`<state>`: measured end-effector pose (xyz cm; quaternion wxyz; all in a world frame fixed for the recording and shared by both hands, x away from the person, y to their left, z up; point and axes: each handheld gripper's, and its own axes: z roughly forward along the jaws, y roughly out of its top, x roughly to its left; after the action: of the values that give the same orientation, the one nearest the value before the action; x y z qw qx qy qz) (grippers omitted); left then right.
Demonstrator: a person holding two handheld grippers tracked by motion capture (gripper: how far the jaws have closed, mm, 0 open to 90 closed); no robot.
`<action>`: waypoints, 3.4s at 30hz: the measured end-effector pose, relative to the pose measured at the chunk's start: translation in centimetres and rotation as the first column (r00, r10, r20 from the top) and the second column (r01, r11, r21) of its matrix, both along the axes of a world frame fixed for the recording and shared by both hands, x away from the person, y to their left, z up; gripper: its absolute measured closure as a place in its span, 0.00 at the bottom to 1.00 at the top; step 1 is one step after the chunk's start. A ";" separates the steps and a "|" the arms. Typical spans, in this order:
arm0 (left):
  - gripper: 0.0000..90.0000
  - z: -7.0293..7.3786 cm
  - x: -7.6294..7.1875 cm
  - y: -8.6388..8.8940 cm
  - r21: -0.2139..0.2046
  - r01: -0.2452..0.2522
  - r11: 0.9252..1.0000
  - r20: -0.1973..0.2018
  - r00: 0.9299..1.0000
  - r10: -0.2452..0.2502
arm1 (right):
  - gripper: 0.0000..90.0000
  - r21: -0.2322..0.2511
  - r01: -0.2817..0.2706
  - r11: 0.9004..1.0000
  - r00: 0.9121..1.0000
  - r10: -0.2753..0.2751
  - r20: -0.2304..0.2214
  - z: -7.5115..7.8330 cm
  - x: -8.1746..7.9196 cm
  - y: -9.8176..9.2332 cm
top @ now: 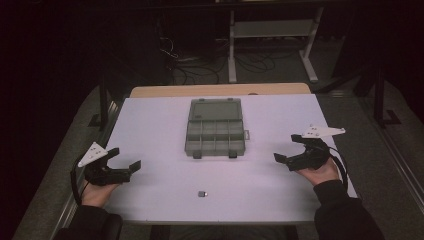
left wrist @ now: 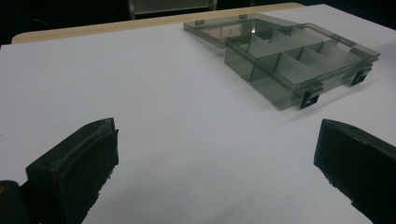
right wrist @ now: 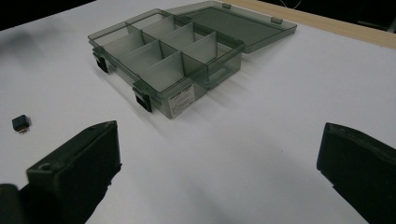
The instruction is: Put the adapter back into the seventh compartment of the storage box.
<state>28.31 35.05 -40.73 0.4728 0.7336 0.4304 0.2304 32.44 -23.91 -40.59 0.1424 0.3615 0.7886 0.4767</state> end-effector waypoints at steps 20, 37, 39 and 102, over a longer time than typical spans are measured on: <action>0.00 0.0 0.0 0.0 0.006 -0.002 1.000 0.001 1.000 0.002 | 0.00 0.008 -0.007 1.000 1.000 0.006 0.003 0.1 -0.1 0.0; 0.00 -0.1 0.0 -0.1 0.013 0.009 1.000 -0.008 1.000 -0.009 | 0.00 -0.035 -0.044 0.998 0.999 0.044 -0.013 1.3 0.0 1.2; 0.00 -0.1 0.0 -0.1 0.013 0.009 1.000 -0.008 1.000 -0.009 | 0.00 -0.039 -0.047 0.998 0.999 0.047 -0.012 1.4 0.0 1.2; 0.00 0.0 0.1 -0.3 0.012 0.020 1.000 -0.008 1.000 -0.020 | 0.00 -0.170 -0.331 0.928 0.944 0.326 -0.059 4.8 0.7 11.0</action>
<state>28.37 34.80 -40.73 0.4689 0.7416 0.4235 0.2256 33.12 -12.94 -35.74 0.0805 0.2175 0.8793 0.4161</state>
